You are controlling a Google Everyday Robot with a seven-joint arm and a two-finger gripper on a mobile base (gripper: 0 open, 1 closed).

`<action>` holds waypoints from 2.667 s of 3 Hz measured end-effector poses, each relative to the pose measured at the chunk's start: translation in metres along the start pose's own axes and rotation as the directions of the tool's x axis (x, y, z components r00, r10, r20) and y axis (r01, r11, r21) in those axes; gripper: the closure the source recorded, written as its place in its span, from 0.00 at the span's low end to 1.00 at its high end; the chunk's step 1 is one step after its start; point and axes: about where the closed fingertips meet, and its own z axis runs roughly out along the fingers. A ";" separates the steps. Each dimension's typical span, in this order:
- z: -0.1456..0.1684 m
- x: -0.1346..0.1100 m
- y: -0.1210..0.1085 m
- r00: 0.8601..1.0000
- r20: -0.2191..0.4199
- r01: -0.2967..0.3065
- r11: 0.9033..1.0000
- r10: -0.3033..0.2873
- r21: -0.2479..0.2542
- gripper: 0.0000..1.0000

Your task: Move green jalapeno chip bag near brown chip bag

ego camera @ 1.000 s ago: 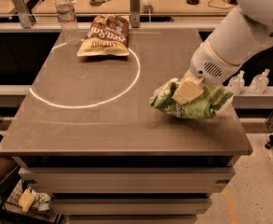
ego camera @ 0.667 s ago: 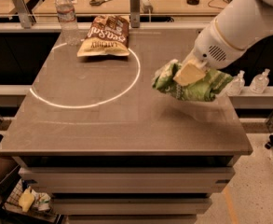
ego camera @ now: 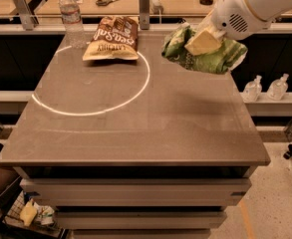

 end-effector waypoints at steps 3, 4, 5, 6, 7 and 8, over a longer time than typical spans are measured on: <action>-0.001 -0.058 -0.056 0.970 0.216 0.081 0.985 -0.114 0.154 1.00; 0.024 -0.058 -0.067 0.974 0.198 0.073 0.983 -0.107 0.168 1.00; 0.063 -0.054 -0.088 0.985 0.150 0.055 0.985 -0.080 0.164 1.00; 0.097 -0.057 -0.112 0.987 0.140 0.048 0.984 -0.073 0.172 1.00; 0.122 -0.062 -0.139 0.981 0.173 0.057 0.979 -0.091 0.194 1.00; 0.150 -0.071 -0.155 0.973 0.201 0.076 0.977 -0.116 0.198 1.00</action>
Offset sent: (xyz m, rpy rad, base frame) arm 0.0935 0.0295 0.0740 0.1678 -0.3877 0.0803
